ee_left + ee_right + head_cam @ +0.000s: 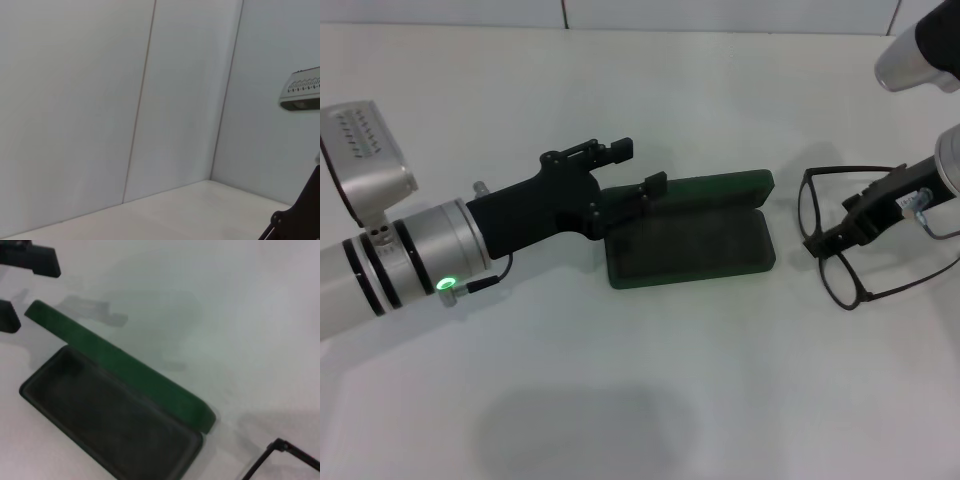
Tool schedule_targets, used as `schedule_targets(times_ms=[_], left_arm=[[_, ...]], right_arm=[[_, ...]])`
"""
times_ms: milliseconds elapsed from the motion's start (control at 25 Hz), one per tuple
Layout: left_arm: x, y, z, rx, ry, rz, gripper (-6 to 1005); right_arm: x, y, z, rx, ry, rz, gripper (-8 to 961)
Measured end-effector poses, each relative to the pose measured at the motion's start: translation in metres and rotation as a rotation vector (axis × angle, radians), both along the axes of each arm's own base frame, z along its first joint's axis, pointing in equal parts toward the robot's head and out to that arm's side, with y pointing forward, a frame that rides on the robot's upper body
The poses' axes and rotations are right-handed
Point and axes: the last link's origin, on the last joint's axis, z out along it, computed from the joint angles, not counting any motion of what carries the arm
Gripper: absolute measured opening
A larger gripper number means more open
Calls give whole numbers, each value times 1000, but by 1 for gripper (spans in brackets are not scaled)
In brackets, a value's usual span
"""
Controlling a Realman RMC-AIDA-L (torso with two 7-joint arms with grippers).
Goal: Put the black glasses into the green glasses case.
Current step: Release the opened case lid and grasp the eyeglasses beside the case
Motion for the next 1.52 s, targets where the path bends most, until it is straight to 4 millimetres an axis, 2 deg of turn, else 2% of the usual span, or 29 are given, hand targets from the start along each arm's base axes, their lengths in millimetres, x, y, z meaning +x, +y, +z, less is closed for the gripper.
schedule_targets(times_ms=[400,640,760,960,1520], left_arm=[[5,-1,-4,-19,-12,-14,643],[9,-2,-7,-30,-19,-24,642],[11,-2,-8,-37,-19,-31,642],[11,-1,-8,-37,-15,-36,642],[11,-1,-8,-30,-8,-43,640]], right_arm=[[5,0,1,3,-35,0,824],[7,-3,1,-13,-43,-6,659],[8,-4,0,-23,-47,-10,457],[8,-4,-2,-19,-49,-4,313],[8,-3,-17,-15,-67,29,315]])
